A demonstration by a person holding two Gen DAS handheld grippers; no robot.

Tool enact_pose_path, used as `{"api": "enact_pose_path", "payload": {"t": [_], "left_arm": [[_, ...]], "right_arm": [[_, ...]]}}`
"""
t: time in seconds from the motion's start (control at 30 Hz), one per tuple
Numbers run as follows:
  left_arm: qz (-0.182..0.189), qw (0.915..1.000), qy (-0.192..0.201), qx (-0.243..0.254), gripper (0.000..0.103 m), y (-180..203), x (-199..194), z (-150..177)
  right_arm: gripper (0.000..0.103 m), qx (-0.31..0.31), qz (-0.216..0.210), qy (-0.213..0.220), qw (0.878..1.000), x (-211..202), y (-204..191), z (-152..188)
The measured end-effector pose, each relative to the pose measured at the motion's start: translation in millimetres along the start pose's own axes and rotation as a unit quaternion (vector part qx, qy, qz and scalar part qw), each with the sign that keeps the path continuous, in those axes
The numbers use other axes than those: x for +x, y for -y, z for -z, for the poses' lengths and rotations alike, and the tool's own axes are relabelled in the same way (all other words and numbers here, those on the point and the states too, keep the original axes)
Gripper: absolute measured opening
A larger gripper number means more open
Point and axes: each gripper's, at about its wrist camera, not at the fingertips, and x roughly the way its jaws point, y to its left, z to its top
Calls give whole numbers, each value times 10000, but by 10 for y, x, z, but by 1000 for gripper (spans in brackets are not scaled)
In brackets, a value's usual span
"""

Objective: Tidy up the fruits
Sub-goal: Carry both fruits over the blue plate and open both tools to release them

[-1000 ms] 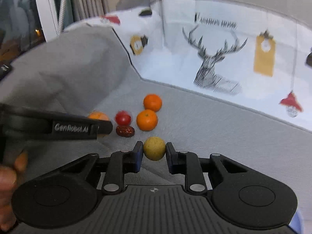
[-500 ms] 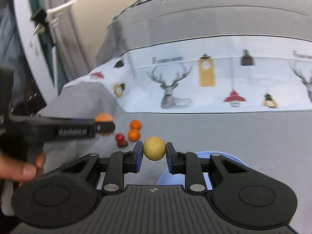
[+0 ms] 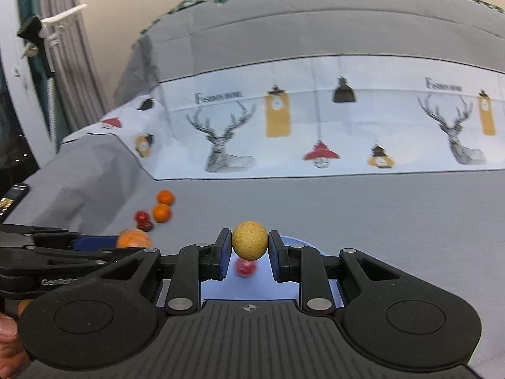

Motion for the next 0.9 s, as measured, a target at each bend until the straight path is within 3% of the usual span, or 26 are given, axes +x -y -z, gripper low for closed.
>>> {"api": "enact_pose_path", "payload": {"t": [0.13,0.3,0.57,0.9], "left_arm": [[75,9999,-138,24,41,46,162,24],[237,9997,-38,87,41,126,211,22],[579,9957,-443,566,41,335,366,144],[633,9950,-545,540,41,335,403,168]], "right_arm": [[26,-108,141,-81,9998,15,30,37],[26,-384,197,-169,9989,42,-23,68],[26,-308,323,-311,9985,144,8,72],[26,-398,324,-395,9979,191,-22,85]]}}
